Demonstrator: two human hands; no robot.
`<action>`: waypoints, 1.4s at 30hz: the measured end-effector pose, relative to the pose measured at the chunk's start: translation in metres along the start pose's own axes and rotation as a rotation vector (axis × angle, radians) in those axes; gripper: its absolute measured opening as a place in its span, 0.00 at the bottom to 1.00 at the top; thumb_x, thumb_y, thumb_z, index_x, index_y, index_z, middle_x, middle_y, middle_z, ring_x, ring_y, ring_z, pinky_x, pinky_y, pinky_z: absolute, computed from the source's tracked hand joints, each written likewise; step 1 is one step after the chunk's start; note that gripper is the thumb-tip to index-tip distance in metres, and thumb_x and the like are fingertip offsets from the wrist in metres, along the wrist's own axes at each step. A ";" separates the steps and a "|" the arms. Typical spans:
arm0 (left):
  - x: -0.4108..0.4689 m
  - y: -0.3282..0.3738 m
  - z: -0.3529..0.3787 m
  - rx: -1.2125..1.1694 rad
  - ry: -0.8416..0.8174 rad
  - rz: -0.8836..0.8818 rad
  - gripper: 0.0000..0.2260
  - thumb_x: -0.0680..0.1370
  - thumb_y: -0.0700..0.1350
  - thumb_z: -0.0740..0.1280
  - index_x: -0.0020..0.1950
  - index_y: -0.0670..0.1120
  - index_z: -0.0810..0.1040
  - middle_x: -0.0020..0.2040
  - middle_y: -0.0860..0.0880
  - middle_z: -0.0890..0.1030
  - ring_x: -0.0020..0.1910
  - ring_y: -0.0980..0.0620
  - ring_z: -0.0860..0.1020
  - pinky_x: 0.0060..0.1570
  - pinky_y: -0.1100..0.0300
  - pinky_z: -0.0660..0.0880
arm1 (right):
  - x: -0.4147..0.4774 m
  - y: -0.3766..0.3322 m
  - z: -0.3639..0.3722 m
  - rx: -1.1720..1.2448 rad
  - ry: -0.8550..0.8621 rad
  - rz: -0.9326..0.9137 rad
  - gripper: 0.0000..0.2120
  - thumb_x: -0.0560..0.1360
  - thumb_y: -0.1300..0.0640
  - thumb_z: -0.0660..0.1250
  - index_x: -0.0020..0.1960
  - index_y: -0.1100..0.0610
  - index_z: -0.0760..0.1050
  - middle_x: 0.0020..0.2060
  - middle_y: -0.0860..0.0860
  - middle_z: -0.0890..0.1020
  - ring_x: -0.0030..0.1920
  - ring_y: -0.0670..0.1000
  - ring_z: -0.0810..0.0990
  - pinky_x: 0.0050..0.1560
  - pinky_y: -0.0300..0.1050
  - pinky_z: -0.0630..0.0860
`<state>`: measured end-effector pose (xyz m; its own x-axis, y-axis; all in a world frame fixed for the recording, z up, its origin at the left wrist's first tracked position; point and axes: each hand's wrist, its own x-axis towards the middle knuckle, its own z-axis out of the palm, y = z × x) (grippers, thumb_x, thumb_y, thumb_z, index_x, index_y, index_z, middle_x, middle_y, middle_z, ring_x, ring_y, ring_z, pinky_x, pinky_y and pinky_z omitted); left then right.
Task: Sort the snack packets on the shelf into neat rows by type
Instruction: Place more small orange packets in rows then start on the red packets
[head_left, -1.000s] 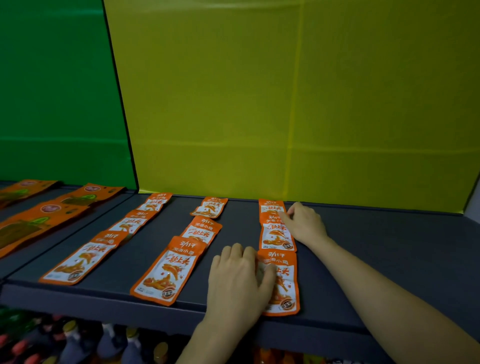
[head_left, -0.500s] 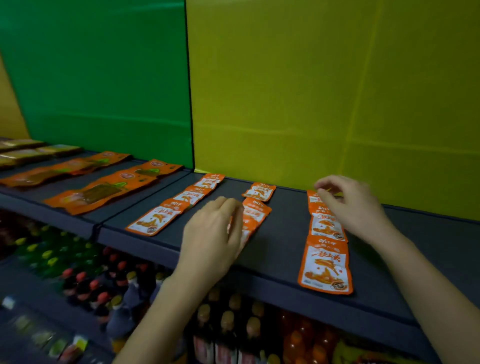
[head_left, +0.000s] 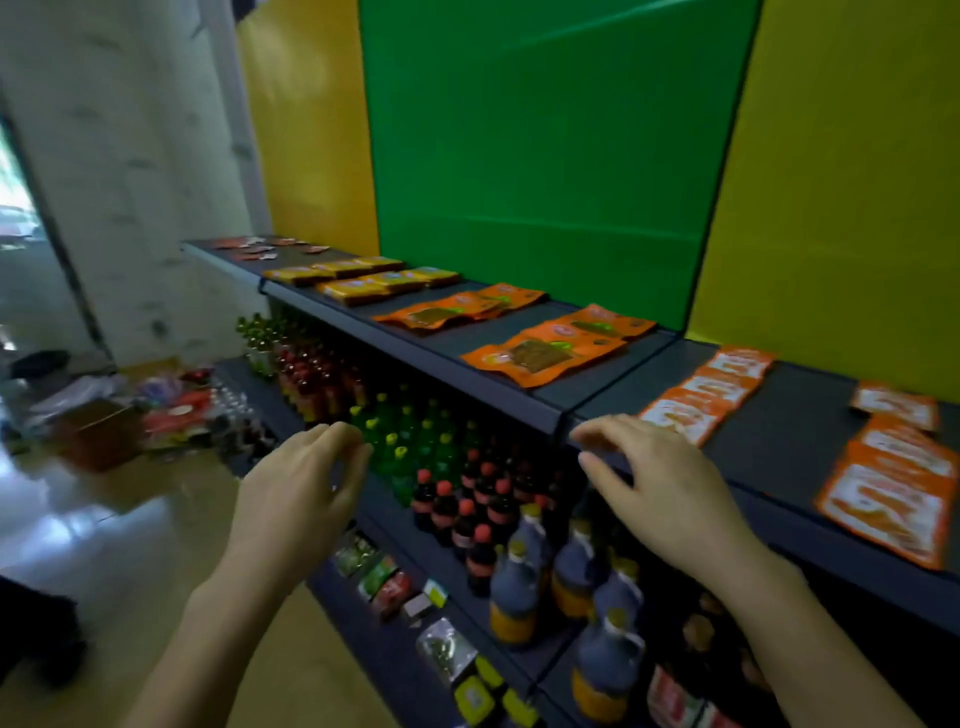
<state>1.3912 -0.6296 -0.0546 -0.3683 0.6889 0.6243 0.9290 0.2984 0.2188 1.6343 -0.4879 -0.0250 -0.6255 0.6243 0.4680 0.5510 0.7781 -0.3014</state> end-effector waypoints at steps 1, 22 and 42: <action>-0.008 -0.025 -0.006 0.030 -0.020 -0.041 0.10 0.76 0.51 0.62 0.44 0.47 0.78 0.37 0.50 0.79 0.36 0.47 0.78 0.29 0.60 0.68 | 0.008 -0.016 0.022 0.027 -0.032 -0.016 0.12 0.78 0.48 0.58 0.60 0.44 0.71 0.57 0.40 0.76 0.59 0.44 0.74 0.55 0.43 0.74; 0.039 -0.314 0.042 0.280 -0.142 -0.403 0.08 0.76 0.50 0.65 0.48 0.48 0.79 0.41 0.52 0.82 0.40 0.50 0.79 0.33 0.59 0.73 | 0.226 -0.161 0.292 0.132 -0.279 -0.122 0.13 0.80 0.50 0.55 0.63 0.45 0.70 0.60 0.40 0.75 0.61 0.44 0.72 0.51 0.38 0.69; 0.221 -0.593 0.133 0.261 -0.215 -0.534 0.13 0.78 0.57 0.56 0.57 0.55 0.74 0.46 0.58 0.78 0.44 0.60 0.76 0.42 0.67 0.74 | 0.514 -0.270 0.502 0.144 -0.394 -0.226 0.13 0.79 0.46 0.55 0.62 0.44 0.69 0.59 0.39 0.75 0.59 0.43 0.74 0.48 0.38 0.69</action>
<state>0.7544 -0.5661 -0.1463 -0.8030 0.5098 0.3088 0.5858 0.7704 0.2515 0.8866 -0.3424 -0.1204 -0.8980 0.3953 0.1932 0.3120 0.8818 -0.3537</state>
